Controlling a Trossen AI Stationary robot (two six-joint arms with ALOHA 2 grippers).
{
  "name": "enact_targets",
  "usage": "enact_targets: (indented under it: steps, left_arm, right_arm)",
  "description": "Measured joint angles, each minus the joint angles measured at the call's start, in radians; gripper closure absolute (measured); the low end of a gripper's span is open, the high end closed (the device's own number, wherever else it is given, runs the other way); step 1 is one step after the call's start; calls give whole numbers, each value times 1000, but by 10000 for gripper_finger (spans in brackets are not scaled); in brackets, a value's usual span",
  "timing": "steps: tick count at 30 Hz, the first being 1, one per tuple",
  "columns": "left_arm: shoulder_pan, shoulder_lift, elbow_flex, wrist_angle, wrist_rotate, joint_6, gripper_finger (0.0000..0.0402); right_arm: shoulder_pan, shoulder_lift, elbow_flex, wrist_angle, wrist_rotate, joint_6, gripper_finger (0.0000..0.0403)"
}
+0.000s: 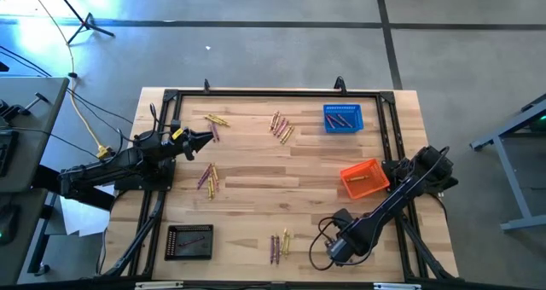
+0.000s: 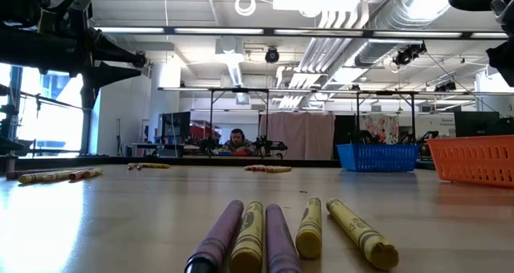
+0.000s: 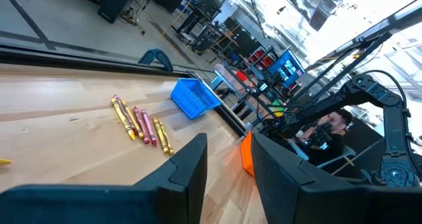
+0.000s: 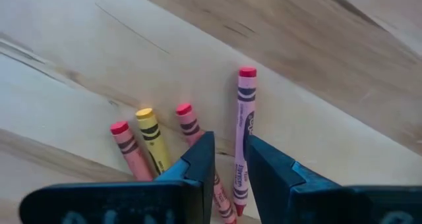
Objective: Sort crayons
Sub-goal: Put the red crayon into the blue basket
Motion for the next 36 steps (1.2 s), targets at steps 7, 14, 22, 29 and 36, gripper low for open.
enact_targets:
  steps: [7, 14, 22, 29, 36]
  left_arm:
    - [0, 0, 0, 0, 0, 0, 296]
    - [0, 0, 0, 0, 0, 0, 296]
    - [0, 0, 0, 0, 0, 0, 296]
    - [0, 0, 0, 0, 0, 0, 296]
    - [0, 0, 0, 0, 0, 0, 296]
  right_arm:
    - [0, 0, 0, -3, 36, 6, 330]
    - [0, 0, 0, -44, 41, 6, 330]
    - [1, 0, 0, -49, 40, 6, 330]
    - [1, 0, -16, -23, 29, 6, 330]
    - [-2, -12, -111, 100, 6, 4, 330]
